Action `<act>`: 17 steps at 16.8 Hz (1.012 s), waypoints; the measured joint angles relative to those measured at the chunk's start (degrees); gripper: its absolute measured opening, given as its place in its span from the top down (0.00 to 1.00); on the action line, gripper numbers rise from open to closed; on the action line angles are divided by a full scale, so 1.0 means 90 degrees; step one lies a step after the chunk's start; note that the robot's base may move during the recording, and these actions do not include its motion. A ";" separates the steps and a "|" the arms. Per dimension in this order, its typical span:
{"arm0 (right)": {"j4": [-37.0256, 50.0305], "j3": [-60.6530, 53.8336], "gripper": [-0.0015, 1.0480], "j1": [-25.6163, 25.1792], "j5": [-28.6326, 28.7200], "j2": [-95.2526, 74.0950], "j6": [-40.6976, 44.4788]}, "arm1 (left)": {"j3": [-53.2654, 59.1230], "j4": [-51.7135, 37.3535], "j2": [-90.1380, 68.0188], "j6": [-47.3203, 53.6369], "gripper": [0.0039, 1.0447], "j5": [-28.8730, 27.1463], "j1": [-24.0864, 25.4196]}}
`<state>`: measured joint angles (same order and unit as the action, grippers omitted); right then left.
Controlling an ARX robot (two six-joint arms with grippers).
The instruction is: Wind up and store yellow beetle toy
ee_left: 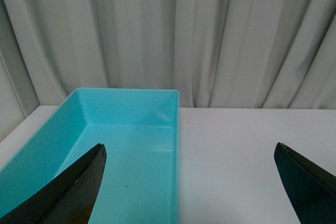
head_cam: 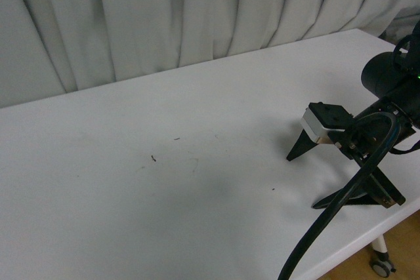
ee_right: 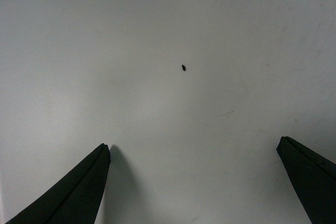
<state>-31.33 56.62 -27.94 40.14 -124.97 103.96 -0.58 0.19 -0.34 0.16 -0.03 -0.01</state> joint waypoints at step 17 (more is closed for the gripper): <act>0.4794 -0.4391 0.36 0.3198 -0.2613 0.8500 -0.4959 | 0.0000 0.0005 0.0000 0.0000 0.06 0.0010 0.0000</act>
<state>11.81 17.10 0.84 16.62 -48.47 59.33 -0.58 0.23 -0.34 0.16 0.05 -0.01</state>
